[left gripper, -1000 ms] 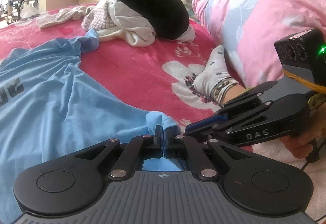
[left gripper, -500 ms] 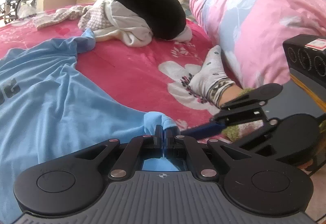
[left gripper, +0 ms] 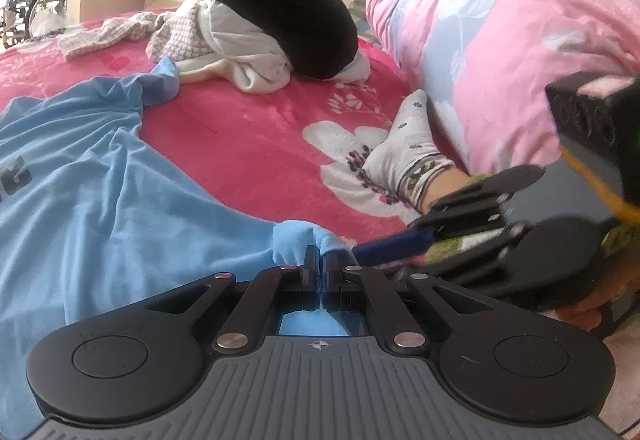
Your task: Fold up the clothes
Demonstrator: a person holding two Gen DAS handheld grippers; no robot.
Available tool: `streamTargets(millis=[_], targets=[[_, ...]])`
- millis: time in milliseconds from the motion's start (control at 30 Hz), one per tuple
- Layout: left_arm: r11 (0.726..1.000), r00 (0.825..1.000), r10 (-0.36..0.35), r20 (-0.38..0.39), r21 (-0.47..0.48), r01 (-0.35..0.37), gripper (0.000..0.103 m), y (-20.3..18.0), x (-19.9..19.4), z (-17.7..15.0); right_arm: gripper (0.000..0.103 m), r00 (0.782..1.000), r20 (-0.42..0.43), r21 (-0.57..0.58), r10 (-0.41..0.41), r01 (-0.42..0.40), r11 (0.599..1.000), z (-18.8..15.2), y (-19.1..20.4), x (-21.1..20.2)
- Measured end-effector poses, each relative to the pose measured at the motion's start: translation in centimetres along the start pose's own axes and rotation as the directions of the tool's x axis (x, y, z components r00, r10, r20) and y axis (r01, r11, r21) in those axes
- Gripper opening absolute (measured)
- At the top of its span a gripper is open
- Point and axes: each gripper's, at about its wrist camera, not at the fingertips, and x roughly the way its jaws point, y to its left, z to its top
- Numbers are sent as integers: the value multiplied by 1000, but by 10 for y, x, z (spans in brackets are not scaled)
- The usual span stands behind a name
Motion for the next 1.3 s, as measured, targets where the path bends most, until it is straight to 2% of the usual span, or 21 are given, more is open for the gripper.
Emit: streamTargets(millis=[67, 100, 133, 267, 433, 567, 700, 833, 900, 1000, 1067, 1100, 1300], targets=[[1000, 1000, -3, 2, 0, 3, 0, -1, 0, 0, 22, 999, -4, -1, -36, 36, 999, -1, 1, 6], [1000, 1000, -16, -5, -4, 16, 0, 0, 0, -1, 6, 998, -5, 2, -57, 57, 998, -2, 1, 8], [1000, 999, -30, -13, -8, 30, 0, 1, 0, -2, 2, 997, -9, 13, -72, 73, 997, -2, -1, 10], [996, 995, -86, -44, -27, 85, 1, 5, 0, -8, 1, 995, -59, 169, -85, 94, 981, -7, -16, 4], [987, 984, -157, -82, -53, 153, 5, 9, 0, -14, 1, 990, -140, 427, -36, 93, 899, -30, -37, 1], [991, 985, -116, -131, -83, 105, 5, 22, 3, -27, 1, 992, -128, 549, -21, 88, 831, -41, -42, -10], [992, 982, -87, -171, -105, 69, 5, 35, 2, -40, 1, 992, -125, 598, -19, 91, 796, -57, -39, -15], [993, 978, -80, -191, -103, 61, 5, 41, 2, -49, 1, 990, -144, 692, -3, 103, 714, -70, -59, -6], [994, 977, -78, -197, -92, 61, 5, 40, 2, -52, 1, 988, -153, 714, 5, 107, 691, -73, -62, -3], [995, 978, -75, -197, -80, 60, 5, 40, 2, -52, 5, 985, -172, 713, -12, 133, 689, -73, -62, -5], [995, 977, -74, -198, -76, 60, 5, 40, 2, -52, 16, 982, -184, 689, -35, 154, 708, -70, -58, -12], [996, 977, -72, -199, -70, 59, 5, 39, 3, -52, 26, 981, -189, 677, -47, 165, 717, -68, -56, -15], [997, 977, -62, -206, -52, 52, 7, 38, 4, -53, 28, 968, -160, 421, -193, 244, 874, -49, -32, -45]])
